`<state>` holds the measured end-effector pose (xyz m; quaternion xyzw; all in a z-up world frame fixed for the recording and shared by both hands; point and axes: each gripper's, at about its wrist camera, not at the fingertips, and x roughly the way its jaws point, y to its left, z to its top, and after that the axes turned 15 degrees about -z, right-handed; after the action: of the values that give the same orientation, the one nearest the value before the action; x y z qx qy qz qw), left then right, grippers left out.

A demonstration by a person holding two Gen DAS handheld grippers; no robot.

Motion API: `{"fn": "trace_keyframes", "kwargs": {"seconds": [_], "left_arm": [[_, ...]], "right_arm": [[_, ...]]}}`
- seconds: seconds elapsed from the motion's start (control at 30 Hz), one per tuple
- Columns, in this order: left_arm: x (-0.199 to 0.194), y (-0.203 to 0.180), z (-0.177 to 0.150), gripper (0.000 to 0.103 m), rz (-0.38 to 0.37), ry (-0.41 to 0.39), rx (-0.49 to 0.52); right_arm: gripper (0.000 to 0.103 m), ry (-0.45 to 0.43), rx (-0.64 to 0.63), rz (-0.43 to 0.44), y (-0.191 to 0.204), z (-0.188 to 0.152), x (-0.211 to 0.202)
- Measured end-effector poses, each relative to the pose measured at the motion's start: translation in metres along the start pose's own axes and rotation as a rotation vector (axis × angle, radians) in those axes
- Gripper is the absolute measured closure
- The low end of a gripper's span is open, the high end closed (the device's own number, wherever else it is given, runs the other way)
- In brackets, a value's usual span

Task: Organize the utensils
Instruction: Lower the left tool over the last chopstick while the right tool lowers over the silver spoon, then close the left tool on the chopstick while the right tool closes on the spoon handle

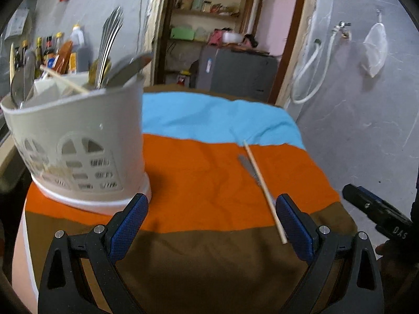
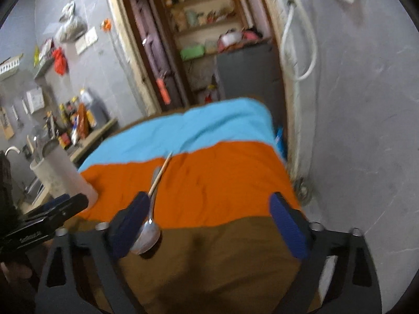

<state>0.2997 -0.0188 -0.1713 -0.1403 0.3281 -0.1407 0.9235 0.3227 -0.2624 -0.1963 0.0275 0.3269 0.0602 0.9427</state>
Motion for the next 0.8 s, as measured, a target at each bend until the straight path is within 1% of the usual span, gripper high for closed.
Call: {"fn": "trace_keyframes", "kwargs": {"seconds": [0.07,0.13,0.17,0.2,0.33,0.4,0.47,0.6,0.73,0.8], "left_arm": [[0.003,0.005,-0.002,0.008,0.005,0.010,-0.019],[0.004,0.010,-0.004,0.008,0.010,0.017,-0.035],[0.004,0.011,-0.005,0.008,0.012,0.021,-0.042],[0.005,0.013,-0.005,0.008,0.015,0.025,-0.048],[0.004,0.018,-0.006,0.008,0.026,0.036,-0.068],[0.003,0.020,-0.007,0.008,0.029,0.037,-0.078],[0.003,0.022,-0.006,0.008,0.029,0.037,-0.087],[0.001,0.024,-0.006,0.008,0.028,0.040,-0.101],[0.000,0.025,-0.006,0.008,0.027,0.045,-0.105],[0.002,0.024,-0.005,0.008,0.023,0.050,-0.103]], "right_arm": [[0.027,0.045,-0.030,0.028,0.007,0.000,0.009],[0.030,0.079,-0.059,0.048,0.014,-0.001,0.017],[0.032,0.099,-0.080,0.060,0.019,0.000,0.021],[0.037,0.115,-0.097,0.070,0.023,-0.001,0.025],[0.043,0.165,-0.163,0.101,0.039,-0.002,0.039],[0.048,0.182,-0.198,0.112,0.048,-0.001,0.044],[0.049,0.193,-0.227,0.117,0.055,-0.001,0.048],[0.052,0.225,-0.274,0.104,0.068,0.000,0.060],[0.054,0.227,-0.314,0.074,0.076,0.004,0.066],[0.058,0.226,-0.335,0.054,0.083,0.006,0.071]]}}
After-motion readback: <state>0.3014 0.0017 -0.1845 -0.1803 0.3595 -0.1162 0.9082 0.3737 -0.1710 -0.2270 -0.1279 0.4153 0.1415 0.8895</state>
